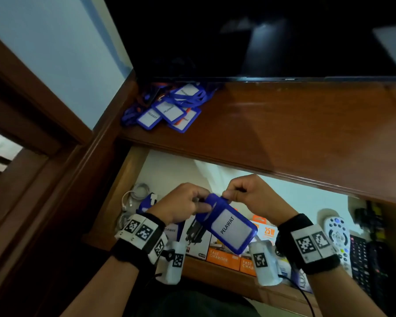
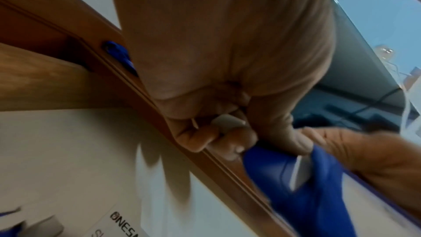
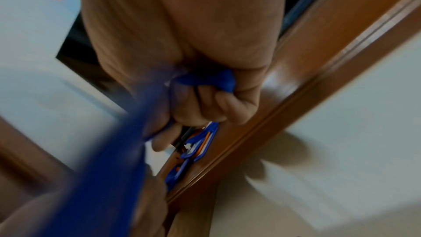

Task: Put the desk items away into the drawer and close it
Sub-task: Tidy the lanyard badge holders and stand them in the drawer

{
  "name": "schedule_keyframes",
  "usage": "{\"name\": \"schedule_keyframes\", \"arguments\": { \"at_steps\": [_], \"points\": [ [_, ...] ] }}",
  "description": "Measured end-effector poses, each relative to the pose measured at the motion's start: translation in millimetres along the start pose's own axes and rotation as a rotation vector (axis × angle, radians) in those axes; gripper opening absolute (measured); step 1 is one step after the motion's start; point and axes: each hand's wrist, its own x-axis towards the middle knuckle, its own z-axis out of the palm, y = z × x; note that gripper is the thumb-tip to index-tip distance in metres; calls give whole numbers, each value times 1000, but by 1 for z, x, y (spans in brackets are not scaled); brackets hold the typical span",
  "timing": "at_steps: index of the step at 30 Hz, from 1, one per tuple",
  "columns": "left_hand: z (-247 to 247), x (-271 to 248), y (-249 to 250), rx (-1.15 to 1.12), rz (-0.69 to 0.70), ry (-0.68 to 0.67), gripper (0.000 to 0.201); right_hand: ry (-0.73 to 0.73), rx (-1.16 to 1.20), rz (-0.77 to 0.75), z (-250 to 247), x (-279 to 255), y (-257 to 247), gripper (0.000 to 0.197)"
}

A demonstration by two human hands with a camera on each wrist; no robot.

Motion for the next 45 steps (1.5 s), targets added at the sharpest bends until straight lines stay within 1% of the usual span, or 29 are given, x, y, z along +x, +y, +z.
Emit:
{"name": "schedule_keyframes", "arguments": {
  "at_steps": [2, 4, 6, 8, 10, 12, 14, 16, 18, 20, 22, 23, 24, 25, 26, 27, 28, 30, 32, 34, 35, 37, 38, 40, 41, 43, 45],
  "points": [
    [-4, -7, -3, -131, 53, 59, 17, 5, 126, -8, 0, -2, 1, 25],
    [-4, -16, -7, -311, 103, 149, 23, -24, 288, -28, 4, -1, -2, 26],
    [-5, -21, -9, -507, 125, 252, 27, -38, 391, -62, 12, 0, -9, 24],
    [-6, -23, -12, -635, 164, 342, 30, -7, 483, -65, 26, 3, -15, 21],
    [-9, -22, -14, -706, 212, 407, 25, 15, 530, -56, 43, 10, -19, 19],
    [-15, -20, -14, -793, 253, 435, 20, 17, 530, -32, 58, 21, -24, 26],
    [-22, -18, -14, -885, 255, 457, 23, 38, 567, 1, 69, 31, -31, 32],
    [-31, -17, -18, -927, 242, 474, 25, 39, 644, 17, 80, 38, -39, 37],
    [-43, -17, -27, -915, 217, 498, 26, 22, 689, 31, 89, 46, -43, 28],
    [-56, -18, -39, -872, 174, 514, 24, 11, 654, 73, 94, 56, -43, 18],
    [-73, -20, -54, -843, 95, 498, 23, 63, 596, 138, 94, 68, -40, 19],
    [-81, -19, -61, -765, 40, 493, 22, 124, 578, 179, 92, 75, -36, 23],
    [-90, -18, -69, -595, -20, 495, 19, 193, 564, 224, 89, 81, -33, 26],
    [-99, -15, -79, -342, -77, 483, 15, 255, 551, 265, 85, 88, -30, 27],
    [-106, -11, -87, -68, -114, 423, 11, 308, 539, 299, 80, 93, -28, 25],
    [-112, -8, -93, 182, -144, 328, 12, 351, 526, 320, 76, 99, -27, 24],
    [-115, -4, -98, 384, -170, 215, 15, 384, 500, 329, 71, 105, -27, 22],
    [-116, 5, -105, 662, -209, 9, 15, 446, 441, 329, 63, 119, -31, 20],
    [-113, 14, -111, 856, -213, -123, 15, 497, 375, 317, 57, 137, -36, 22],
    [-108, 22, -114, 964, -192, -211, 17, 543, 286, 307, 54, 157, -40, 22],
    [-106, 26, -116, 1000, -175, -250, 17, 568, 235, 298, 53, 171, -39, 18],
    [-102, 34, -119, 1074, -123, -308, 17, 576, 116, 259, 54, 192, -48, 4],
    [-101, 37, -120, 1105, -94, -325, 19, 580, 33, 230, 56, 202, -51, 11],
    [-101, 43, -126, 1122, -39, -333, 20, 539, -166, 194, 59, 220, -57, 38],
    [-101, 45, -128, 1115, -17, -330, 19, 525, -253, 185, 61, 228, -60, 47],
    [-102, 50, -133, 1091, 4, -327, 16, 518, -340, 182, 65, 240, -64, 59],
    [-100, 53, -139, 1053, 4, -321, 13, 516, -385, 183, 70, 251, -65, 63]
  ]
}}
